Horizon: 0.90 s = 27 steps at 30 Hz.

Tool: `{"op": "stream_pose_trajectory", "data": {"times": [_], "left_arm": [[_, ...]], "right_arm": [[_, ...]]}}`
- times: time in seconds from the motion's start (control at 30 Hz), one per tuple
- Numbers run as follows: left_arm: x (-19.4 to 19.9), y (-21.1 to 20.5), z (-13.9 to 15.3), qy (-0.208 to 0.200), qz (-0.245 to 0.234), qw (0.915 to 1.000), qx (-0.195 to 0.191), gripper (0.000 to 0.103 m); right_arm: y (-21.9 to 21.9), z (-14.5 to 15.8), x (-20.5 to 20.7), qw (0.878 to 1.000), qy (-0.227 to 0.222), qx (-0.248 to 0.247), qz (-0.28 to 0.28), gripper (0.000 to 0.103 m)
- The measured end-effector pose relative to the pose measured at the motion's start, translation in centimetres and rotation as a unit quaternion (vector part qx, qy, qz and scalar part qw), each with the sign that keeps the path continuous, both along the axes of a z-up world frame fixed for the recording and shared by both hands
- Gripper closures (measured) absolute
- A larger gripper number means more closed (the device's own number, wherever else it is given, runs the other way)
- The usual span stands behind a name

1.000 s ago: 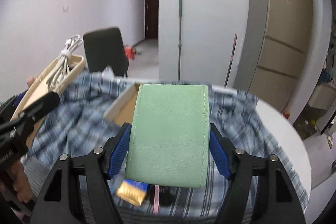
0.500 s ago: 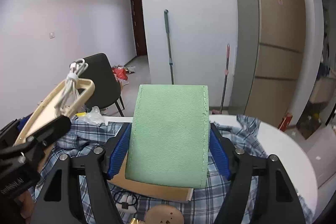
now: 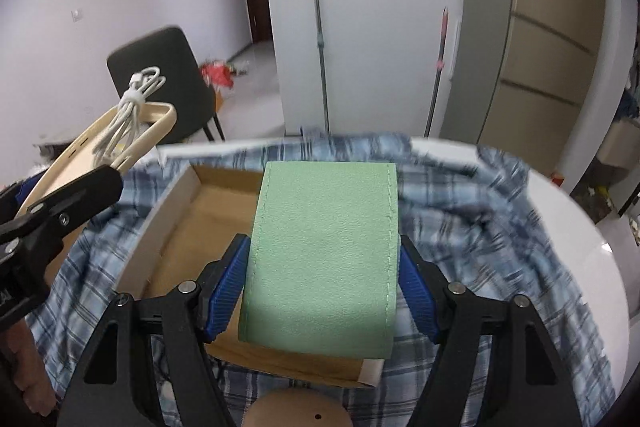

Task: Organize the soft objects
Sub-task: 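Carry the phone case with the left gripper while the right gripper carries the green pad over the box, then open the left gripper dropping the phone case while the right gripper releases the green pad into the box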

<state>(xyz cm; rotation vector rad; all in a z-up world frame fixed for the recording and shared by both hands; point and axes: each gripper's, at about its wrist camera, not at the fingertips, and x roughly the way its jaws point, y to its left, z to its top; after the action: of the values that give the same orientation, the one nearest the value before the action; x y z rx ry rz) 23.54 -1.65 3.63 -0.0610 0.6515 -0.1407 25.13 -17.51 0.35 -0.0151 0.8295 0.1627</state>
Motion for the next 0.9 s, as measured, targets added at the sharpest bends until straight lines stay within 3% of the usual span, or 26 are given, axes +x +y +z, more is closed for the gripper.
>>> {"op": "stream_pose_trajectory", "data": {"times": [0.17,0.43,0.5,0.63,0.9], "left_arm": [[2.1,0.5,-3.9,0.035,-0.004,0.9994,-0.003,0.029],[3.8,0.4,-7.3,0.073,0.009,0.9973,0.001,0.027],[3.7,0.8,-7.2,0.06,0.011,0.9981,-0.002,0.01],[2.9,1.6,-6.1,0.021,0.026,0.9993,-0.016,0.01],[2.0,1.8,-4.0,0.0,0.026,0.9997,-0.003,0.01]], "right_arm": [[0.2,-3.3,1.0,0.999,0.041,-0.008,0.007,0.033],[0.2,-4.5,1.2,0.998,0.064,-0.001,0.012,0.03],[0.0,-4.9,1.4,0.997,0.072,0.001,0.009,0.019],[0.0,-4.7,1.3,0.998,0.07,0.002,0.008,0.017],[-0.5,-2.6,0.7,0.999,0.049,0.005,0.004,0.017]]}}
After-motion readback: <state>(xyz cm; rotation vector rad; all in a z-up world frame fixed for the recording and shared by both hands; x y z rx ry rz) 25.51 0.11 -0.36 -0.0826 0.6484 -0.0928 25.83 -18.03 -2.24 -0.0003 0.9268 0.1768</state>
